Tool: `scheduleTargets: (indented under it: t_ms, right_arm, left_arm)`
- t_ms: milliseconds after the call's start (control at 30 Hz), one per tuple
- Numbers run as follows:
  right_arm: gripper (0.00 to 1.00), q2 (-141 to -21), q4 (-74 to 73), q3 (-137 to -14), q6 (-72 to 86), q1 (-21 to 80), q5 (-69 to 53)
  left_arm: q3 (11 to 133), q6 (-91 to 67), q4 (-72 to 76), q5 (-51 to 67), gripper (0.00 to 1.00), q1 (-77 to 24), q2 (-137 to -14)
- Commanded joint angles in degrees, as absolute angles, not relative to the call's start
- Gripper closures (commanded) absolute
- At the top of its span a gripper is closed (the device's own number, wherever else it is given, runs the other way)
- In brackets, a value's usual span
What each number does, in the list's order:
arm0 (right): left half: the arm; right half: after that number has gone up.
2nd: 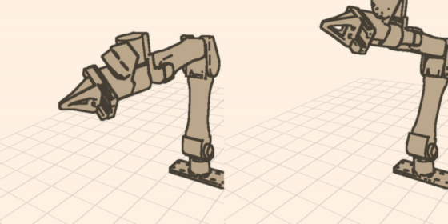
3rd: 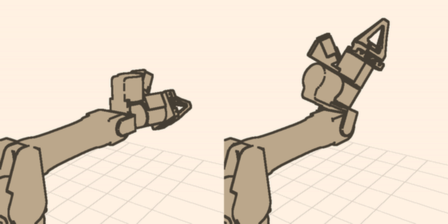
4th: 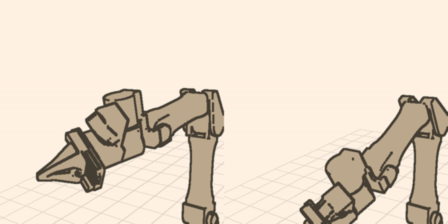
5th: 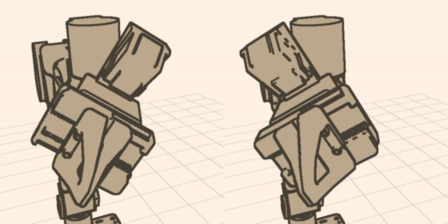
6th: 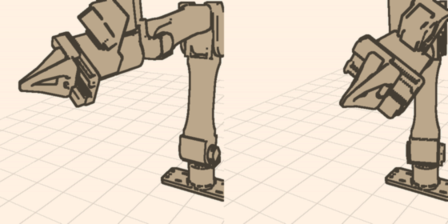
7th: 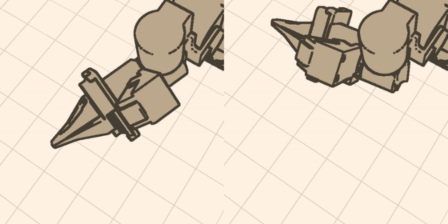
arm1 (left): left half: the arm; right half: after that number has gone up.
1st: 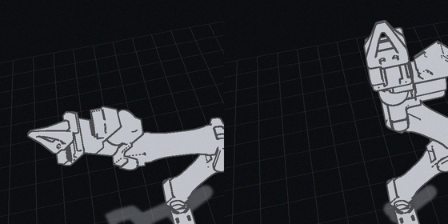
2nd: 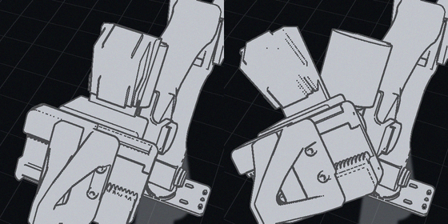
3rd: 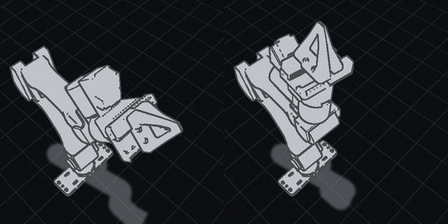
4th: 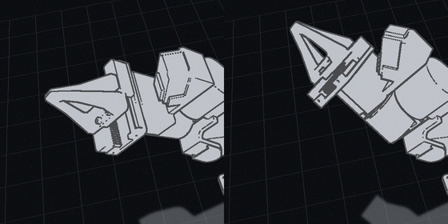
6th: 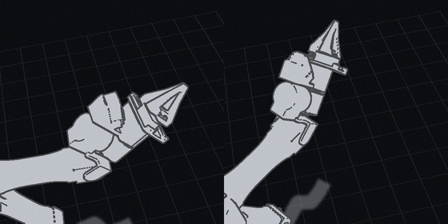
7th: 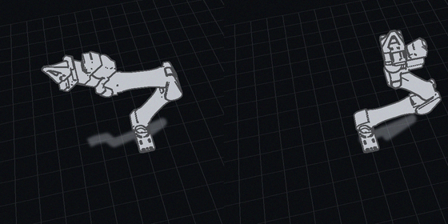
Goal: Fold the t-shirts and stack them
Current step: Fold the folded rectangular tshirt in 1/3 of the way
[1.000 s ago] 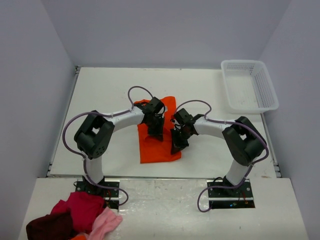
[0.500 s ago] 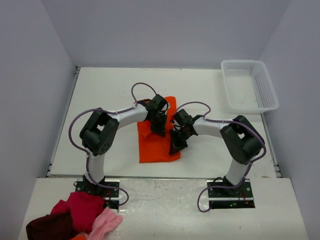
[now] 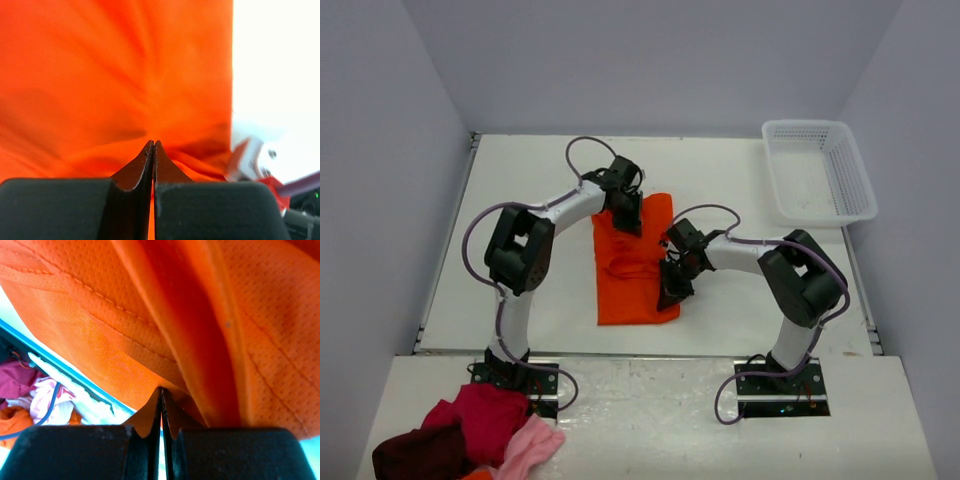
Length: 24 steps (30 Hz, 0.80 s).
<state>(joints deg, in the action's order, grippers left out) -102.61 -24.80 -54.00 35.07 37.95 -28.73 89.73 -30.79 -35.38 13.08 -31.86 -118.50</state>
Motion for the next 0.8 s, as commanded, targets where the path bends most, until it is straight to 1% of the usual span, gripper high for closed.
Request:
scheduleTargets:
  t_ms: [0,100,167,200,300,467,600,767]
  right_arm:
    - [1.0,-105.38,-23.21,-53.61,34.89,39.02,-26.72]
    - [1.0,-105.99,-22.94,-53.61,34.8,39.2,-26.63]
    - [1.0,-106.35,-22.85,-53.7,34.8,39.29,-26.72]
    - [1.0,-106.26,-22.85,-53.7,34.8,39.37,-26.72]
    - [1.0,-106.08,-22.5,-53.53,34.72,39.38,-26.54]
    - [1.0,-105.47,-22.59,-53.88,34.63,39.38,-26.81]
    - [1.0,-105.65,-22.94,-54.05,34.37,39.38,-27.16]
    - [1.0,-105.82,-22.24,-53.88,34.63,39.38,-27.6]
  left_arm:
    - [97.09,-27.69,-37.43,11.17,1.0,-28.75,-120.14]
    - [102.2,-26.37,-41.56,11.43,1.0,-26.37,-121.12]
    - [102.31,-25.93,-43.5,11.95,1.0,-26.45,-118.75]
    - [101.17,-26.28,-43.59,13.26,1.0,-26.72,-115.26]
    - [94.59,-28.3,-43.51,14.85,1.0,-28.47,-107.35]
    - [83.0,-31.2,-45.52,15.12,1.0,-32.16,-97.49]
    - [76.21,-33.31,-47.55,13.1,1.0,-33.75,-92.48]
    - [69.09,-34.1,-47.64,9.41,1.0,-34.8,-90.26]
